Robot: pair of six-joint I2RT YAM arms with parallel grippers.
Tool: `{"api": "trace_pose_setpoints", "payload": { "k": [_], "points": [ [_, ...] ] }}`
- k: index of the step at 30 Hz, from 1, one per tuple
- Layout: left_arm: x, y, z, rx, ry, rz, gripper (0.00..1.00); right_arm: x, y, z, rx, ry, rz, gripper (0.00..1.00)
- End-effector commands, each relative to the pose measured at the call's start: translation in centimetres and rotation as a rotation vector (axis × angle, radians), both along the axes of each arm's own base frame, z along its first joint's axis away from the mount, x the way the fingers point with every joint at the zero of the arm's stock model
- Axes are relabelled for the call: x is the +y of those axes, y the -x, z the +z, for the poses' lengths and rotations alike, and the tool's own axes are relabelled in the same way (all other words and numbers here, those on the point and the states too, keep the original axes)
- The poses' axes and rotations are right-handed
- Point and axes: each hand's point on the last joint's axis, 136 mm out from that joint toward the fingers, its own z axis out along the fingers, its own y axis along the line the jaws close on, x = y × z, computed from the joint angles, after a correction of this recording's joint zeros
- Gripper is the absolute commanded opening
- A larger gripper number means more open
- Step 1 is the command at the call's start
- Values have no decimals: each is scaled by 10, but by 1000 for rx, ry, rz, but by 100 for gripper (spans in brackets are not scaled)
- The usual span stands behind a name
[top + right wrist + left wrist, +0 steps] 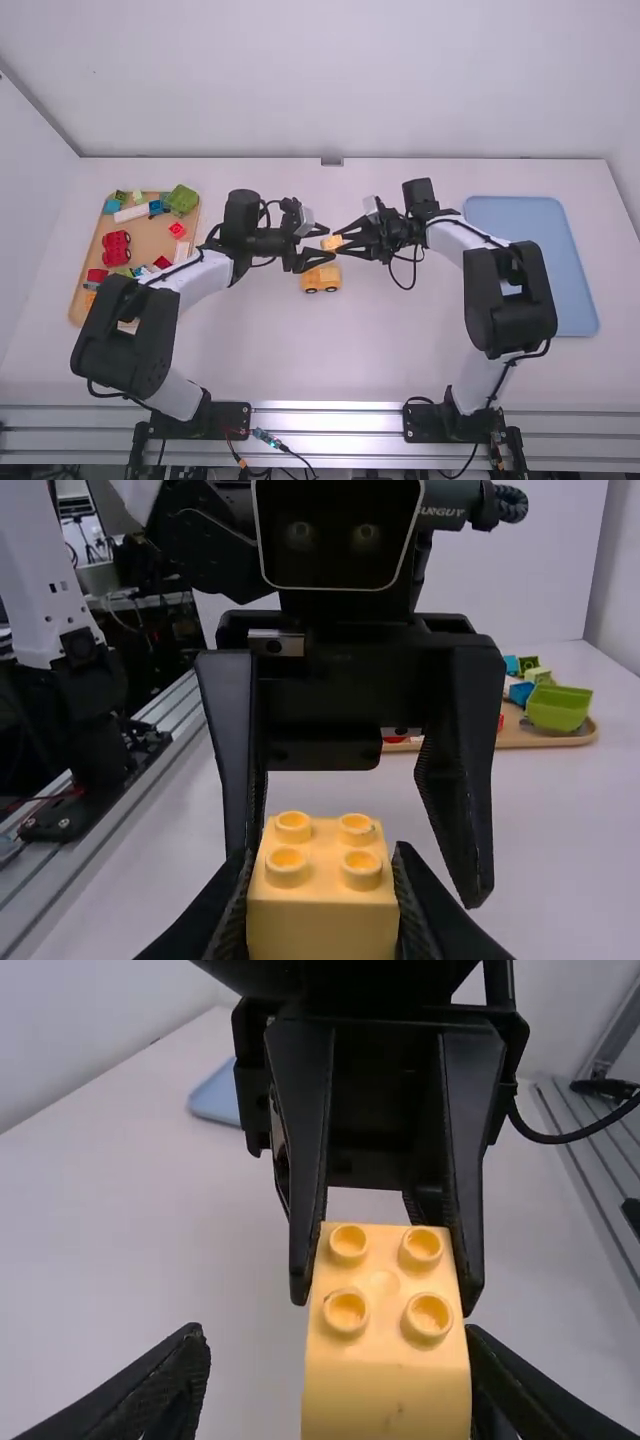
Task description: Assemble lego blocks to make yellow taxi
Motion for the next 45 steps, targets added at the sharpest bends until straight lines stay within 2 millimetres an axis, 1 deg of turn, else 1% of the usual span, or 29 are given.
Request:
{"api": "trace_pose_setpoints", "payload": {
  "k": [1,3,5,8,11,14,16,17,20,28,30,31,32,35,36,37,39,42,44,45],
  "points": [
    [3,2,0,26,20,-10,65,-3,4,14,-22,-35,8,0],
    [4,0,2,33,29,0,61,-4,4,14,-25,-36,7,0],
    [3,1,3,37,30,-1,60,-4,4,14,-25,-36,7,0],
    [1,2,3,38,30,-7,53,-4,4,14,-25,-36,7,0],
    [1,2,3,31,29,-10,50,-4,4,14,-26,-36,7,0],
    [0,7,5,33,43,-36,45,-4,4,14,-26,-36,7,0],
    [0,7,5,34,43,-37,44,-4,4,14,-26,-36,7,0],
    [0,7,5,33,43,-37,39,-4,4,14,-27,-36,7,0],
    [0,7,5,33,43,-37,31,-4,4,14,-30,-37,7,0],
    [0,7,5,33,43,-37,30,-4,4,14,-31,-37,7,1],
    [0,5,5,29,39,-27,29,-4,4,14,-31,-36,7,7],
    [0,5,5,16,37,-33,28,-4,4,14,-35,-38,7,15],
    [0,6,5,7,36,-37,27,-3,3,14,-37,-38,7,20],
    [1,5,4,-15,28,-38,25,-4,3,14,-39,-38,6,55],
    [1,5,4,-14,28,-37,25,-4,3,14,-38,-37,4,74],
    [2,4,4,-15,28,-33,26,-5,2,14,-39,-34,0,81],
    [6,2,4,-13,28,-23,24,-7,-2,12,-53,-24,-14,99],
    [14,-3,3,-5,26,0,24,-9,-8,9,-49,4,-35,99],
    [26,-6,-2,-1,10,24,22,-13,-18,3,-30,47,-77,99],
    [36,-8,-7,-14,-12,37,21,-16,-23,-1,-9,77,-104,99]
  ]
}}
